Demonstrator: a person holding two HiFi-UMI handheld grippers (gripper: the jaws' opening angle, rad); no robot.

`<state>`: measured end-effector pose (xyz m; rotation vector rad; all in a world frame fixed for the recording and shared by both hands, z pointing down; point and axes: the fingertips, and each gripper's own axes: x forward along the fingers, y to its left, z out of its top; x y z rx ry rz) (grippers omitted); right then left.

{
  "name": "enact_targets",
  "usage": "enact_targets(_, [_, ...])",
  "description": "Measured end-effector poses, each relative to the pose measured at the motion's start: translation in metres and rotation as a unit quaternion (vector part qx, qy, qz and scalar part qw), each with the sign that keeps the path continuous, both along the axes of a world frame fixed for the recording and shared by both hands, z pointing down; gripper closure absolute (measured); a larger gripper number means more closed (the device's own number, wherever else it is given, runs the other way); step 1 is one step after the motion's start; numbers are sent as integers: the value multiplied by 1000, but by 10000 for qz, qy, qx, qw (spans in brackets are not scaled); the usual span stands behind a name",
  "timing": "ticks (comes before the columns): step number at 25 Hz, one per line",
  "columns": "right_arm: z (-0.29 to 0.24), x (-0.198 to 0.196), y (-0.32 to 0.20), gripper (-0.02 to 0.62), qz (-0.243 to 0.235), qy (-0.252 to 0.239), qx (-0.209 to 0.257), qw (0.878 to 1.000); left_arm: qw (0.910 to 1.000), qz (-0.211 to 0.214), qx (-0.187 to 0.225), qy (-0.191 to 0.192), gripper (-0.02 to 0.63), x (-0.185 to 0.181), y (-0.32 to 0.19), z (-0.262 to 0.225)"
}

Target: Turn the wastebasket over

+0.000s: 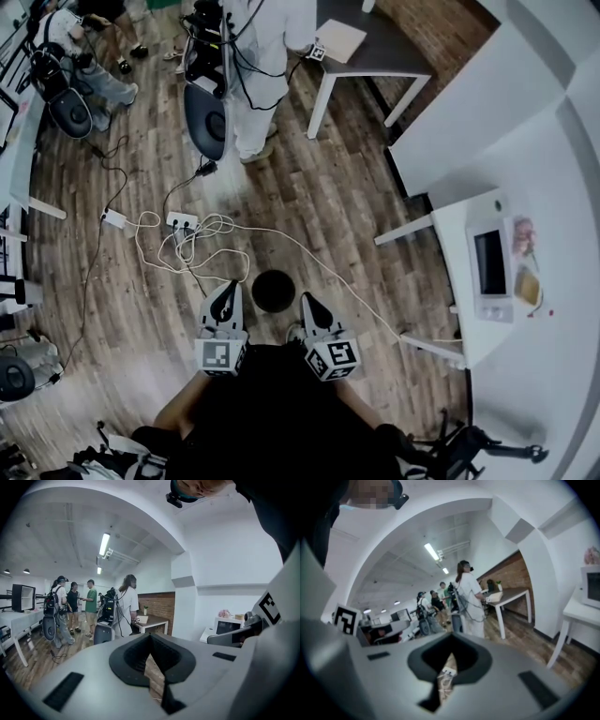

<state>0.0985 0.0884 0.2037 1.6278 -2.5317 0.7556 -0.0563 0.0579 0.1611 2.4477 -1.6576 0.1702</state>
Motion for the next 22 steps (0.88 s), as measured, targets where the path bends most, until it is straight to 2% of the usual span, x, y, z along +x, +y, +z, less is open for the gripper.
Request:
enact_targets(7, [1, 9, 3, 564, 131, 57, 23, 9999, 9999, 63, -56, 73, 574, 5, 2, 4])
enact_targets(12, [1, 13, 9, 563, 129, 106, 73, 9998, 9995, 230, 92, -177, 574, 11, 4, 5])
enact_targets(22, [2, 14, 18, 563, 117, 83, 61, 9999, 9998, 216, 36, -34, 574, 14, 16, 7])
